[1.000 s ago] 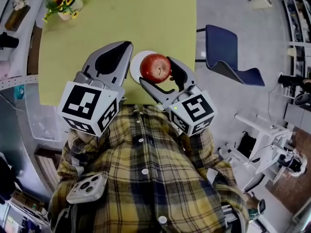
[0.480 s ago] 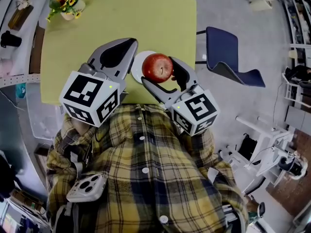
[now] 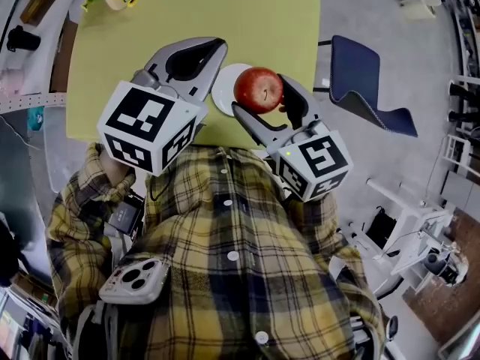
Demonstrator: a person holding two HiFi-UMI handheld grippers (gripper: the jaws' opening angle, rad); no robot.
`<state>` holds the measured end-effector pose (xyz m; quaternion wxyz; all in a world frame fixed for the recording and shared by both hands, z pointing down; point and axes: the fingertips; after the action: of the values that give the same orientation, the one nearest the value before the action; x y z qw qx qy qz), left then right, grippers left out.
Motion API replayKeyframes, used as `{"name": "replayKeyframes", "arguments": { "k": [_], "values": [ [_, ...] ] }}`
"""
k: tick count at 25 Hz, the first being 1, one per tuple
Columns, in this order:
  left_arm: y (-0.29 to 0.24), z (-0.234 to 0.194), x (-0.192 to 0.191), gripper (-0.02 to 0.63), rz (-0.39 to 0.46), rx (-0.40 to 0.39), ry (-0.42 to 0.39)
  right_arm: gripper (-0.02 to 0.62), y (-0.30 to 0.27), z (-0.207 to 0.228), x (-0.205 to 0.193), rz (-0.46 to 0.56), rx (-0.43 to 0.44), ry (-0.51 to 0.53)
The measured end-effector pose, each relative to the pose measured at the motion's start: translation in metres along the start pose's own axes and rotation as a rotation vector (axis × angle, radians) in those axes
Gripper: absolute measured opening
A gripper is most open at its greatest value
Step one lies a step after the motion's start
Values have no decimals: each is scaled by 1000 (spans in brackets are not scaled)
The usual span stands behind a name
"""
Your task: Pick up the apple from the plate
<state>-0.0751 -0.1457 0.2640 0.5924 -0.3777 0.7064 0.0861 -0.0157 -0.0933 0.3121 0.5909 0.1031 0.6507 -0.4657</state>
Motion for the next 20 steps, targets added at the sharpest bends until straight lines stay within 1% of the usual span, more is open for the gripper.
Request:
{"name": "replayKeyframes", "arguments": {
  "k": [8, 20],
  "values": [
    [3, 0, -2, 8, 3, 14, -2, 378, -7, -2, -2, -22, 6, 32],
    [5, 3, -2, 8, -2, 10, -4, 377, -6, -2, -5, -23, -1, 12]
  ]
}}
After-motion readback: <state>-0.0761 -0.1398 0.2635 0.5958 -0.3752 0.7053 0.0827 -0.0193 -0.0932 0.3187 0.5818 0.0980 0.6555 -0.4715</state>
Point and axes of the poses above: the fingertips, and each gripper's own axes: y backward along the fingers, z to its right, x out of its top, and after that the axes turned 4 degrees about y, right-handed
